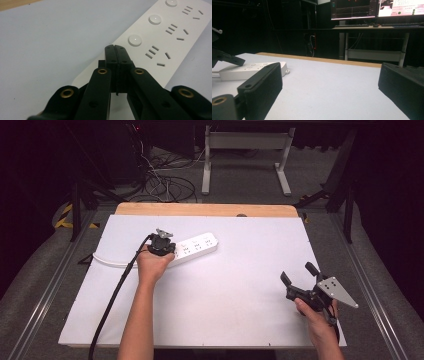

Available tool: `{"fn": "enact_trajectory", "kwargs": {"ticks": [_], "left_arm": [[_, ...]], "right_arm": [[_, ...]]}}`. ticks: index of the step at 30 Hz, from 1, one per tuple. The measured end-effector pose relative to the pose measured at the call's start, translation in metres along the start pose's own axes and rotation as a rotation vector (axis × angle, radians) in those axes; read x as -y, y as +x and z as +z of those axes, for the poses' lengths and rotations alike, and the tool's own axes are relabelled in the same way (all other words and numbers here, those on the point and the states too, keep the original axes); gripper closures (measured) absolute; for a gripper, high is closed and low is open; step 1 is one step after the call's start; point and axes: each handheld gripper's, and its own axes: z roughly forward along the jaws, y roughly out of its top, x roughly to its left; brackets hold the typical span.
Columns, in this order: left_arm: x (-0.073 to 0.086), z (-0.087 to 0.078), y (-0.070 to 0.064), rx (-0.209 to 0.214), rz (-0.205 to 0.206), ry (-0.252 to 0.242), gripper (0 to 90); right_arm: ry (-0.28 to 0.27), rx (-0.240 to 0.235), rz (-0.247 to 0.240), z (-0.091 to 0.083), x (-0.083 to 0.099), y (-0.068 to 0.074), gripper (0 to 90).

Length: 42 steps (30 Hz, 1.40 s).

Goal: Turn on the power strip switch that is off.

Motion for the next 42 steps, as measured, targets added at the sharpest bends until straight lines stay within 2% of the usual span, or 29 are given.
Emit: {"fn": "enact_trajectory", "kwargs": {"ticks": [17,33,35,39,42], "left_arm": [[0.0,0.0001,0.0007,0.004,-0.01,-0.001,90.0],[-0.0012,-0.0014,0.0015,0.009,-0.021,0.022,90.0],[-0.0019,-0.0013,-0.0002,-0.004,-0.002,0.024,90.0],[-0.0019,-0.0018,0.0025,0.014,-0.018,0.03,90.0],[-0.0019,-0.0023,0.0002,-0.008,0.007,0.034,90.0]], "right_arm": [[0.004,-0.003,0.002,0.0011,-0.0001,0.0009,5.8],[-0.006,-0.001,0.007,0.0001,-0.0014,0.0001,5.8],[-0.007,0.001,0.009,0.0001,-0.0016,0.0,5.8],[-0.006,0.0,0.01,0.0001,-0.0015,0.0,5.8],[-0.006,0.001,0.011,0.0,-0.0016,-0.0001,5.8]]}}
